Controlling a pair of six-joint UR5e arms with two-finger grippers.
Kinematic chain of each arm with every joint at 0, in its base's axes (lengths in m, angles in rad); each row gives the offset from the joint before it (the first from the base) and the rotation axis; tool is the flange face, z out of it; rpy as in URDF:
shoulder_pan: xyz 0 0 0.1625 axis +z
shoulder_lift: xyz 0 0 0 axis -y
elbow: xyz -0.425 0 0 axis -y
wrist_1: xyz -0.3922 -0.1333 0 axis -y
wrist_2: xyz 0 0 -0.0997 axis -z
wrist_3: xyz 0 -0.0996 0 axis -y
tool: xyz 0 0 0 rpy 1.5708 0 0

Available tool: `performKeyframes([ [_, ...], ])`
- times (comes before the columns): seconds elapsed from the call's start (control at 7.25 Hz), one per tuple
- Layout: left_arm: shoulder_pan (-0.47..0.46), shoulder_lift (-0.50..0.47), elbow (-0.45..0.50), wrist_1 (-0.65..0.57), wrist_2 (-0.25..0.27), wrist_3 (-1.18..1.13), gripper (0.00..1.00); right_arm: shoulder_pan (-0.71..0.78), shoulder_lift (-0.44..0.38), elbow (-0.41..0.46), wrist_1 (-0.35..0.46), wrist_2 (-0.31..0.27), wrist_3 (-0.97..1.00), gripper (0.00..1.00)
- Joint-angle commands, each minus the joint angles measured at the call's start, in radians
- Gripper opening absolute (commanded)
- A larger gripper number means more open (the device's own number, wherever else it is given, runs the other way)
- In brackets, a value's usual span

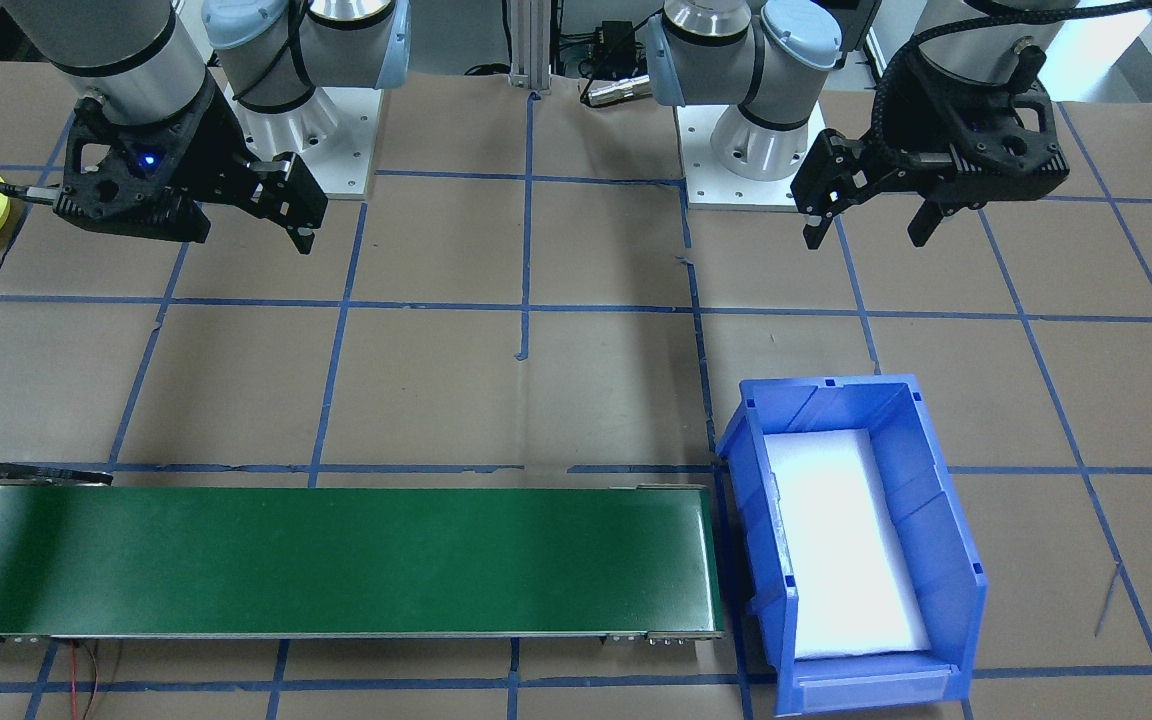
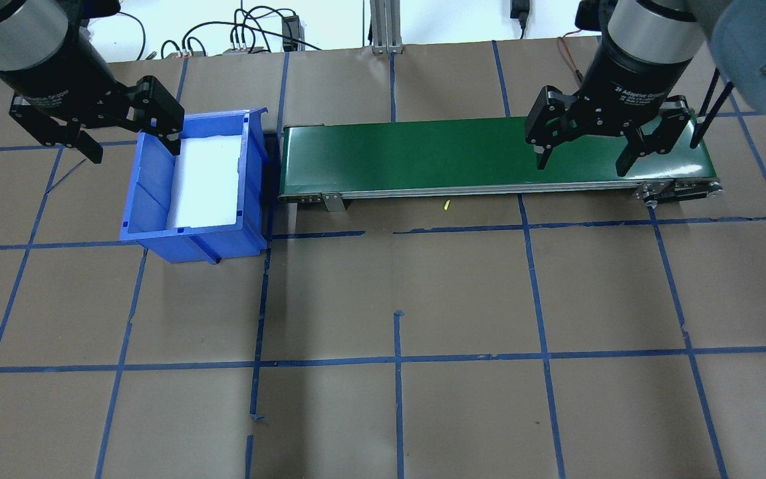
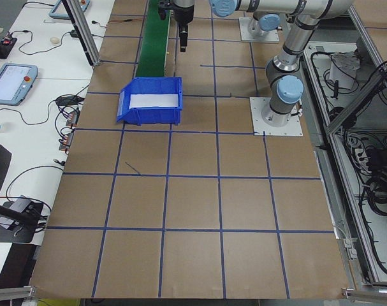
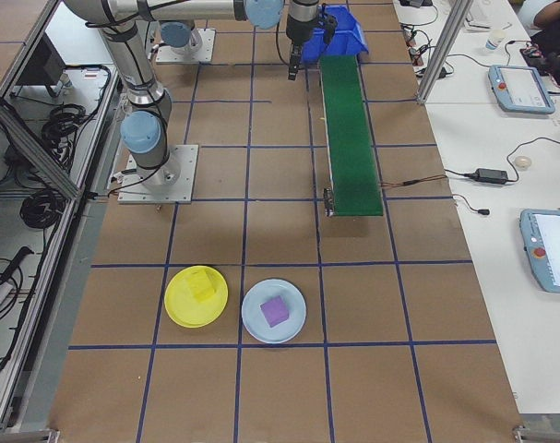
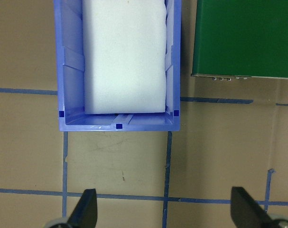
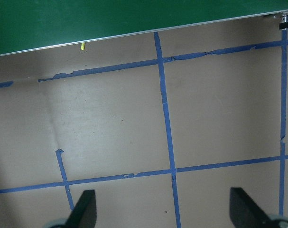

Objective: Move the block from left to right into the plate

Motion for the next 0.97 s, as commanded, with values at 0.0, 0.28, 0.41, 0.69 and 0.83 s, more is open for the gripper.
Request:
performKeyframes([
  [0.0,0.0,0.0,-0.002,0.0,-0.002,0.0,1.0,0.0,0.0,0.014,-0.045,0.001,0.0,1.0],
  [0.28,0.0,0.0,-0.003,0.0,0.002,0.0,1.0,0.0,0.0,0.019,-0.045,-0.001,-0.003,1.0],
  [0.41,-0.002,0.0,-0.004,-0.005,0.005,0.0,1.0,0.0,0.0,0.019,-0.045,-0.001,-0.003,1.0],
  [0.69,-0.002,0.0,-0.005,-0.013,0.008,0.003,1.0,0.0,-0.001,0.019,-0.045,0.001,-0.003,1.0],
  [0.83,-0.003,0.0,-0.007,-0.016,0.008,0.006,1.0,0.0,-0.001,0.019,-0.045,-0.001,-0.003,1.0],
])
